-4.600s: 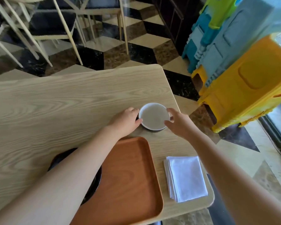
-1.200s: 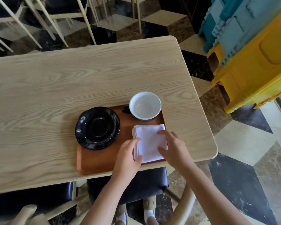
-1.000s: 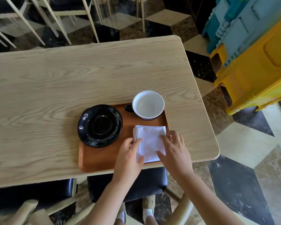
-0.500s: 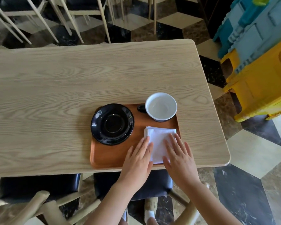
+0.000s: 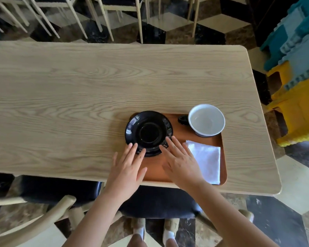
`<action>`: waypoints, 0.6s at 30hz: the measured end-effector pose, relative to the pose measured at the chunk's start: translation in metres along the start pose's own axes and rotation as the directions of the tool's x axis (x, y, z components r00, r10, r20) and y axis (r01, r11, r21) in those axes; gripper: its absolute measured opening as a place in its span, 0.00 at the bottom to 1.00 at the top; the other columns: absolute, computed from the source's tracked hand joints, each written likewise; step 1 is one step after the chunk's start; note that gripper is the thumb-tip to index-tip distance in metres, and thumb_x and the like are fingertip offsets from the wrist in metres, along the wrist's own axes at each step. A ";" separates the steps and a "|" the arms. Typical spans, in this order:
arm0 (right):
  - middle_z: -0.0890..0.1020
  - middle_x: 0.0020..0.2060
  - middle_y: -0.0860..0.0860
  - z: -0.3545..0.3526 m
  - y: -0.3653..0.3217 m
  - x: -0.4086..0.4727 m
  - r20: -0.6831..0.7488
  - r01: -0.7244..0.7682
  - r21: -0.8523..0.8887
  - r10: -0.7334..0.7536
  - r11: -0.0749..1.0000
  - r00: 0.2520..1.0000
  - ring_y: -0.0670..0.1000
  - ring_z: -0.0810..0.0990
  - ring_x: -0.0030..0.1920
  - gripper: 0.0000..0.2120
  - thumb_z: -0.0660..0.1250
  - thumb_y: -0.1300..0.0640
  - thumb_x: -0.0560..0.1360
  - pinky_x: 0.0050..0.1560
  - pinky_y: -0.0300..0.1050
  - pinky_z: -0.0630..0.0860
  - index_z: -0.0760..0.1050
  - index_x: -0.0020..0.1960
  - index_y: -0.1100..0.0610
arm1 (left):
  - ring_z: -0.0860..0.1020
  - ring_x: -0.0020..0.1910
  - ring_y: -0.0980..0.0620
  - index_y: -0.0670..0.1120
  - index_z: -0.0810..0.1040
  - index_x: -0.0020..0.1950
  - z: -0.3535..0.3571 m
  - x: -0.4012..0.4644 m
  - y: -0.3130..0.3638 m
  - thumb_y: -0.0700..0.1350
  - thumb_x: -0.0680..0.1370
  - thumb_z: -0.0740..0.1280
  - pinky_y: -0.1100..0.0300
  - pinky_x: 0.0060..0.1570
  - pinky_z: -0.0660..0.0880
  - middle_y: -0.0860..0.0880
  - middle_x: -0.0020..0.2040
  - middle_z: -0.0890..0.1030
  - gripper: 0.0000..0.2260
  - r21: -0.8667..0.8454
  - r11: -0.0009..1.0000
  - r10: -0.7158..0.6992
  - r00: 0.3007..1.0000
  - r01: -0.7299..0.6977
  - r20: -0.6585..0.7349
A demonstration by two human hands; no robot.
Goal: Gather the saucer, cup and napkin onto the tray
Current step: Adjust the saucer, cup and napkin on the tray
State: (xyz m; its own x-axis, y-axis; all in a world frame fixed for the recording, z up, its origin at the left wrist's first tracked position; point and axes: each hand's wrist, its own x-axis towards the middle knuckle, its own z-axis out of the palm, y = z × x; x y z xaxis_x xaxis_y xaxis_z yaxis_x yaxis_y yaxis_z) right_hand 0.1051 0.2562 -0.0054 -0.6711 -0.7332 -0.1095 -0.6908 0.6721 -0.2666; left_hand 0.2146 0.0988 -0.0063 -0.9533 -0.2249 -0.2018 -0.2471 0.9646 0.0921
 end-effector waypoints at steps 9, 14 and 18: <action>0.74 0.67 0.57 0.004 -0.002 -0.009 -0.001 0.061 0.004 -0.061 0.998 0.998 0.57 0.68 0.69 0.23 0.53 0.49 0.74 0.65 0.59 0.69 0.72 0.64 0.54 | 0.65 0.71 0.48 0.51 0.68 0.69 0.002 -0.011 -0.009 0.55 0.76 0.51 0.37 0.61 0.68 0.45 0.70 0.71 0.23 -0.010 1.000 0.015 1.000 -0.015 -0.009; 0.71 0.69 0.55 0.009 -0.006 -0.025 0.012 0.094 -0.010 -0.094 0.996 0.996 0.56 0.64 0.72 0.23 0.51 0.48 0.75 0.68 0.56 0.64 0.70 0.67 0.53 | 0.63 0.72 0.48 0.51 0.66 0.70 0.004 -0.030 -0.008 0.56 0.77 0.52 0.36 0.63 0.65 0.46 0.71 0.69 0.23 -0.037 0.999 0.019 1.000 -0.019 0.007; 0.69 0.70 0.54 0.014 -0.009 -0.034 0.026 0.082 -0.010 -0.082 0.997 0.996 0.55 0.60 0.73 0.22 0.52 0.47 0.76 0.70 0.54 0.58 0.68 0.68 0.51 | 0.62 0.73 0.49 0.52 0.65 0.71 0.006 -0.039 -0.009 0.56 0.77 0.52 0.36 0.63 0.63 0.47 0.72 0.68 0.23 -0.040 0.999 0.013 1.000 -0.012 0.026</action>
State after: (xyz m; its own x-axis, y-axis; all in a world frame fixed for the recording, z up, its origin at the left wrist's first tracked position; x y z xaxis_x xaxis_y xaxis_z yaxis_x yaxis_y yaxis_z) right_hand 0.1383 0.2734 -0.0130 -0.6053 -0.7880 -0.1121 -0.7462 0.6108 -0.2646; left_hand 0.2548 0.1001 -0.0051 -0.9517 -0.2085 -0.2255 -0.2422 0.9610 0.1337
